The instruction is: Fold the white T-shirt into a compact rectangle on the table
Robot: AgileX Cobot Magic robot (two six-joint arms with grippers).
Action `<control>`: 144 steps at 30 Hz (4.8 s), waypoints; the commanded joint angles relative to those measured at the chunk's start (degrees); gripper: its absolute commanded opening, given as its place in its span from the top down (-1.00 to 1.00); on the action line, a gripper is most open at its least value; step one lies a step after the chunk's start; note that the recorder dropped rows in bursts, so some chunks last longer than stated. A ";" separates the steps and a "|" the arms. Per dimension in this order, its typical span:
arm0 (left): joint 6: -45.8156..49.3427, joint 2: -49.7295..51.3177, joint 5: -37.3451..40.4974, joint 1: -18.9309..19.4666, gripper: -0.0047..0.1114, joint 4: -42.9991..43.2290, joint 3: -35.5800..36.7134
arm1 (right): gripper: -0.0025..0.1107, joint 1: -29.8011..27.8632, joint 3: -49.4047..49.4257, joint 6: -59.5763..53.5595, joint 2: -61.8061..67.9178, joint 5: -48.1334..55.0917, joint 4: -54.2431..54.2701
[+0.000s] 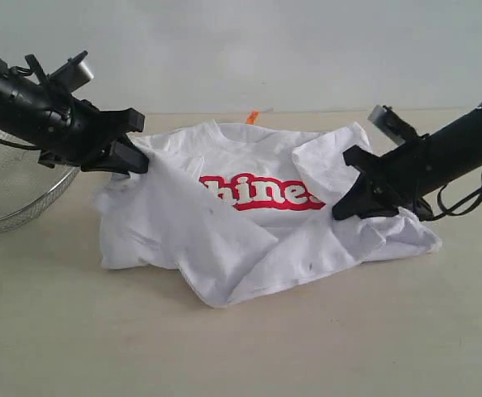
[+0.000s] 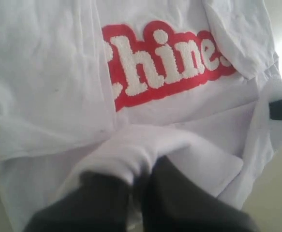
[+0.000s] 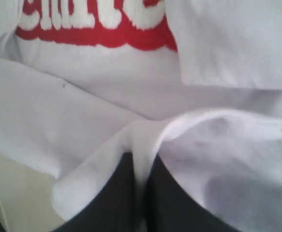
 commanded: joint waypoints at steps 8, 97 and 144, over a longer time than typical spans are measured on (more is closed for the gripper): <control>0.58 -0.01 -3.49 0.70 0.84 -1.18 -1.58 | 0.96 -3.89 -1.61 -2.35 -2.12 -0.58 8.39; -0.79 4.93 10.07 -1.91 0.84 10.43 -8.55 | -0.14 5.69 -17.38 -5.50 1.23 -9.13 -15.48; -0.79 5.53 5.42 -2.86 0.84 11.48 -7.25 | 0.96 12.96 -17.52 6.36 4.96 -39.53 -36.52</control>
